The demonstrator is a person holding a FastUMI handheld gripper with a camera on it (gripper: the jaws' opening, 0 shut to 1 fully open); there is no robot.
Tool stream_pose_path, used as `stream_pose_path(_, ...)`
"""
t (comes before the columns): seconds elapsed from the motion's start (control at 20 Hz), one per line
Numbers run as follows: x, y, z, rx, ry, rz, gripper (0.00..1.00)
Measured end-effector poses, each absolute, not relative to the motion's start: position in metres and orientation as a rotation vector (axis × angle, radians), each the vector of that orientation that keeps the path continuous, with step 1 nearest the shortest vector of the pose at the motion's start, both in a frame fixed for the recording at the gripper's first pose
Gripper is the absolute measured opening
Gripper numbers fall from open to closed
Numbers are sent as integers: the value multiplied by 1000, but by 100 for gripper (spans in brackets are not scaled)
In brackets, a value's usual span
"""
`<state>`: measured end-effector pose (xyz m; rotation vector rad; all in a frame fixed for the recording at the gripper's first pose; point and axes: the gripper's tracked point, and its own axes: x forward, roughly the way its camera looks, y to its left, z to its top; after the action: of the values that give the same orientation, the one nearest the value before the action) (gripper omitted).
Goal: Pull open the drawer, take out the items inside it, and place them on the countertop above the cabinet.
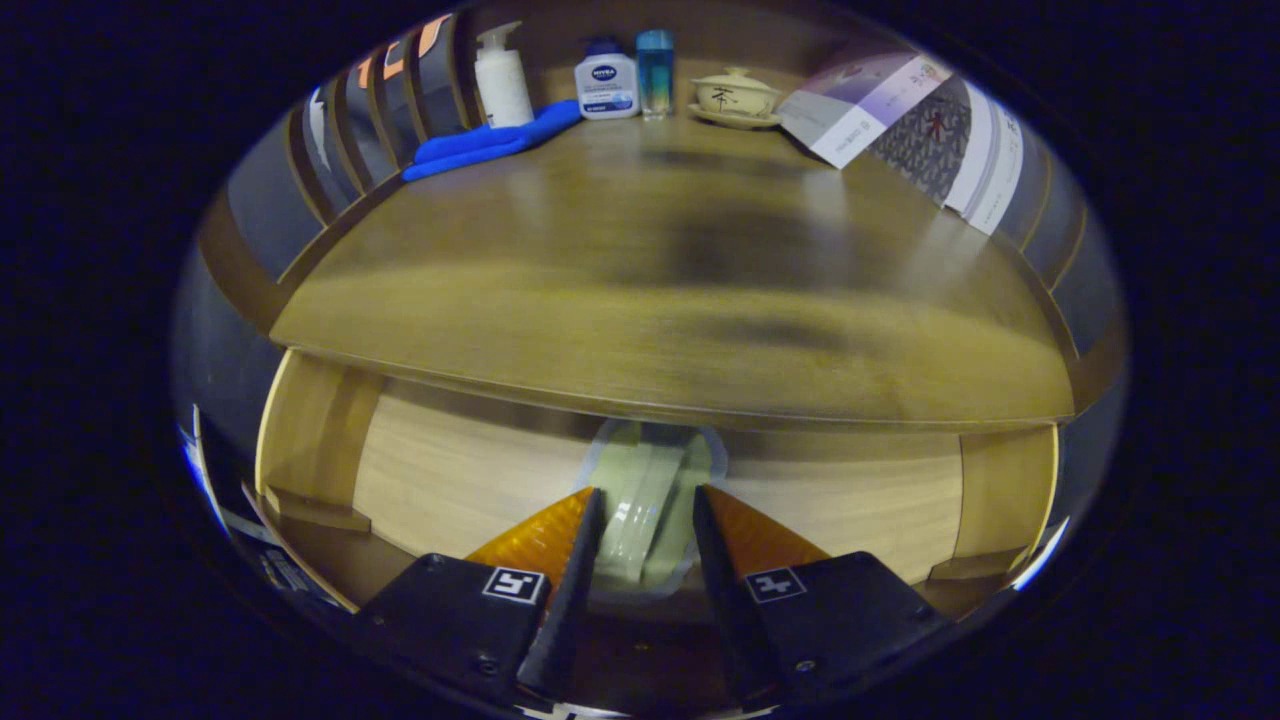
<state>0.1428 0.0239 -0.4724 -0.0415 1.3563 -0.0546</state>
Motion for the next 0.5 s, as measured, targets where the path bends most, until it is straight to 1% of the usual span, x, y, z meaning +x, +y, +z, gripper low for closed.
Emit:
stream_pose_path(0.15, 146, 22, -471, -29, 1348, -61, 36)
stream_pose_path(0.2, 145, 21, -471, -17, 1347, -63, 32)
stream_pose_path(0.25, 145, 20, -470, 1, 1348, -65, 22)
stream_pose_path(0.35, 144, 17, -467, 22, 1346, -72, 19)
stream_pose_path(0.5, 142, 12, -457, 8, 1337, -69, 19)
